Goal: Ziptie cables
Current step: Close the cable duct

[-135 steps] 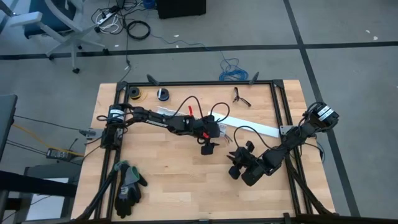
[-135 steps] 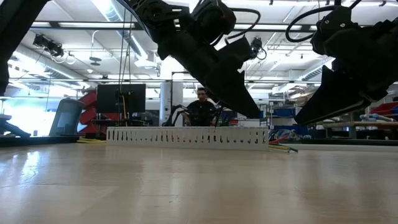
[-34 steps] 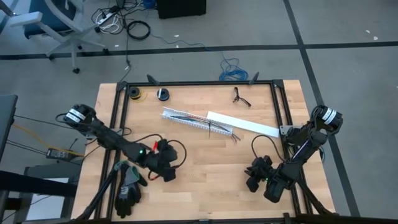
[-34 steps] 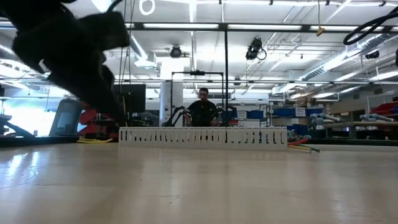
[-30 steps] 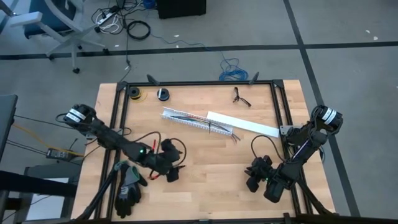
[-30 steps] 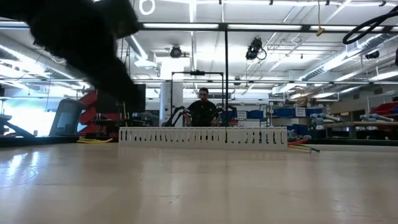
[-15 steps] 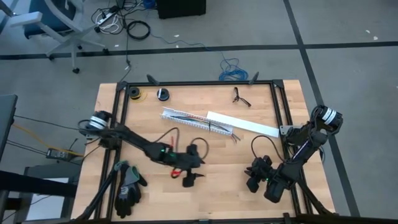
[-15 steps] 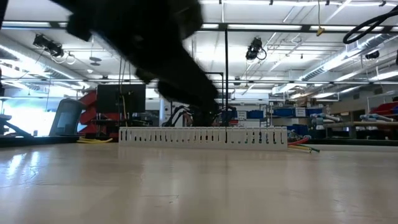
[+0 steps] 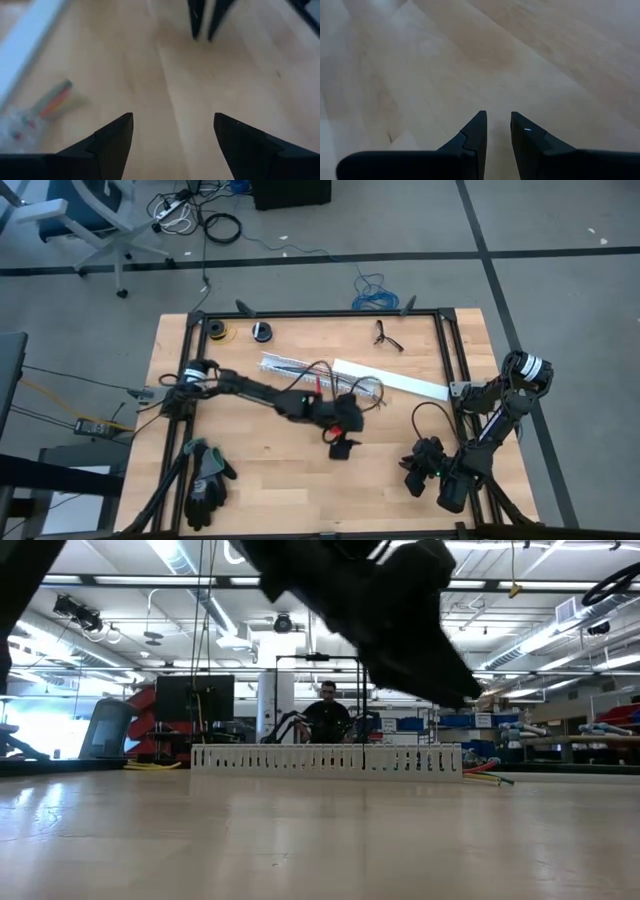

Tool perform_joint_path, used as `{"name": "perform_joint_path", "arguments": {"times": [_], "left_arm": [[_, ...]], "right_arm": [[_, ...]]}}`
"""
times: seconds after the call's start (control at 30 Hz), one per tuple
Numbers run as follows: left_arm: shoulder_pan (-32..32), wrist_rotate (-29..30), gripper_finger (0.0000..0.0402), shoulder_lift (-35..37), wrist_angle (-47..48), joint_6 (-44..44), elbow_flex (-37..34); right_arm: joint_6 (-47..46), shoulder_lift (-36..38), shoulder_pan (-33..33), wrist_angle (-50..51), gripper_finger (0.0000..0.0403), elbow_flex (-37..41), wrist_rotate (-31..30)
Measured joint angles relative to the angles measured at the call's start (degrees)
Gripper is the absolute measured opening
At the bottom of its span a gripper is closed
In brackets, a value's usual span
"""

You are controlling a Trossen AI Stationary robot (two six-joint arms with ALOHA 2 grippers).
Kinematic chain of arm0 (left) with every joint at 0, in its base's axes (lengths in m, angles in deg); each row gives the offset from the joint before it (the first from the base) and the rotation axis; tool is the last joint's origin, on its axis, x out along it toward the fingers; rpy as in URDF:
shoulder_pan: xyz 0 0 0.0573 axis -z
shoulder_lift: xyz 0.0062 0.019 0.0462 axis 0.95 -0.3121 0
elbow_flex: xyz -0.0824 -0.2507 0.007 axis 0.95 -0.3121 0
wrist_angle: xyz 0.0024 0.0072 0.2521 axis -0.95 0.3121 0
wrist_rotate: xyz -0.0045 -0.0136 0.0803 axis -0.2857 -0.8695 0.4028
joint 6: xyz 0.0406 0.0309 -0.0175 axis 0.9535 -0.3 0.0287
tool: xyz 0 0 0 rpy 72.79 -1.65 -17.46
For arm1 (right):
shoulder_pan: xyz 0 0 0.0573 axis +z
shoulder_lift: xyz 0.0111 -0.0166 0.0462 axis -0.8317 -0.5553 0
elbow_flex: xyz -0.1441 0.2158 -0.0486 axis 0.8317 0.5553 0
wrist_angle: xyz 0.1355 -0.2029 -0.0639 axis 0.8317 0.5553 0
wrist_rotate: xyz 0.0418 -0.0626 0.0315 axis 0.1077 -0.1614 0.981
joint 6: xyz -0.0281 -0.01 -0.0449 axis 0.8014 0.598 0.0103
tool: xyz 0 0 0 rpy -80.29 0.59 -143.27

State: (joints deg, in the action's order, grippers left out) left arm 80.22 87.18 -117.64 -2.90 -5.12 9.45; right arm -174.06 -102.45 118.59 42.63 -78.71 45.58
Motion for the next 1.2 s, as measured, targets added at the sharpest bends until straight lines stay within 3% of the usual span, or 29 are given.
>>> {"name": "perform_joint_path", "arguments": {"times": [0.37, 0.57, 0.77, 0.93, 1.2], "left_arm": [[-9.70, -2.13, 0.0287, -5.17, 8.47, 9.49, 13.71], [-14.63, -7.17, 0.0287, -5.52, 10.65, 12.53, 12.96], [-17.40, -7.44, 0.0287, -5.57, 11.62, 19.10, 11.69], [-19.04, -7.44, 0.0287, -5.57, 13.76, 23.29, 11.70], [-21.20, -12.06, 0.0287, -7.16, 18.26, 23.56, 11.64]], "right_arm": [[0.04, 0.00, 0.18, 0.22, 0.0075, 0.00, -1.91], [0.04, 0.00, 0.07, 0.24, 0.0074, 0.02, -3.01], [0.08, 0.00, -0.61, 0.44, 0.0075, 0.02, -7.80], [0.07, 0.00, -2.24, 0.44, 0.0074, 0.02, -8.09], [0.08, 0.00, -4.29, 0.55, 0.0074, 0.02, -8.08]]}}
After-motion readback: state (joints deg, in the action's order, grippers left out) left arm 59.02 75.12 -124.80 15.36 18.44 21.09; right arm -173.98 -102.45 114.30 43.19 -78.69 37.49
